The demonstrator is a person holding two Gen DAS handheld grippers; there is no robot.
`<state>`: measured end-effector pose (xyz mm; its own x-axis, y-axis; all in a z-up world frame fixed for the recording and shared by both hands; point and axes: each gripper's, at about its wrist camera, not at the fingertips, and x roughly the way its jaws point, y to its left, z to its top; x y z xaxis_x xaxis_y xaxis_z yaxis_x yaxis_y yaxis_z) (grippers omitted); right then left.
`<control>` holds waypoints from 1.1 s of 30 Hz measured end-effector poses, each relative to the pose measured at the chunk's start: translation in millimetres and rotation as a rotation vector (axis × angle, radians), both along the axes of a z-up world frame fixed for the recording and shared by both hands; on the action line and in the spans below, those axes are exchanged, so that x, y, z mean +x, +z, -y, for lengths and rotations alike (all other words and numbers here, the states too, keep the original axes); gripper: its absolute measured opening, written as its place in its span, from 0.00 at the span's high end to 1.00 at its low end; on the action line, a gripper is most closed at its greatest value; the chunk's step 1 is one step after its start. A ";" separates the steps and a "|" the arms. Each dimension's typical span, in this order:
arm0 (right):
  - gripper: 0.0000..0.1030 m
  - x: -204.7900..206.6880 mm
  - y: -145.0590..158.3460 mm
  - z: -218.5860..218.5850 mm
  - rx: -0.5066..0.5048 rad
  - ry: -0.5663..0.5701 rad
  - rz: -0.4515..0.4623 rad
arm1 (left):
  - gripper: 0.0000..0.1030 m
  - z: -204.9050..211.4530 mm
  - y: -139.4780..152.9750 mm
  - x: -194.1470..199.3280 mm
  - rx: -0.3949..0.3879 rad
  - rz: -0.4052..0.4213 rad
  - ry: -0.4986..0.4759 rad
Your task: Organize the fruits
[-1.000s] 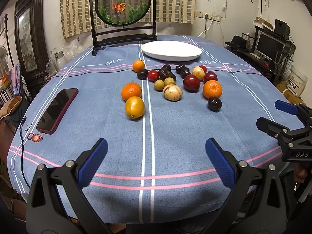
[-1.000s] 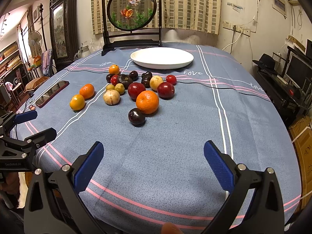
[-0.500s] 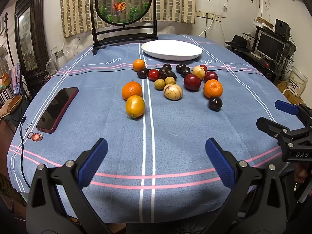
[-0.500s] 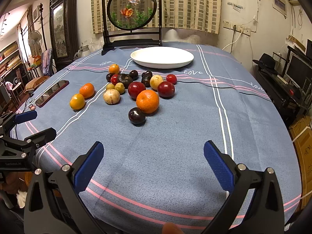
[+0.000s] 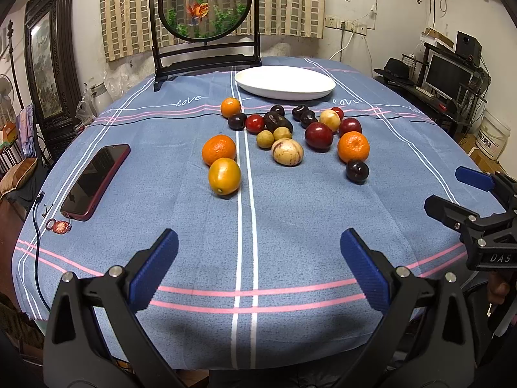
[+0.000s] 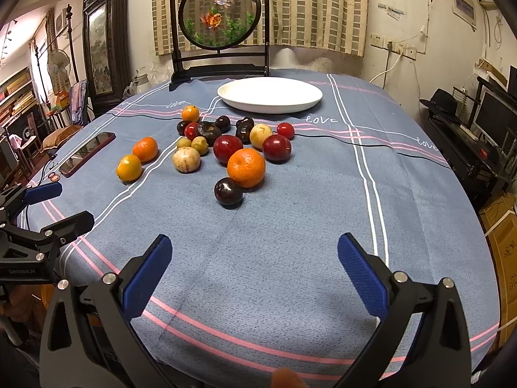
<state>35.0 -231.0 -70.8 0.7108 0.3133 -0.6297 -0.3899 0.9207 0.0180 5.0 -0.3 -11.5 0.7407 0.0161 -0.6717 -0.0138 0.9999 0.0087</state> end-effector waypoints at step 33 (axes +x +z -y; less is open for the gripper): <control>0.40 69.0 -27.0 -34.6 0.082 0.104 -0.165 | 0.02 -44.4 -28.1 50.1 -0.064 -0.111 0.049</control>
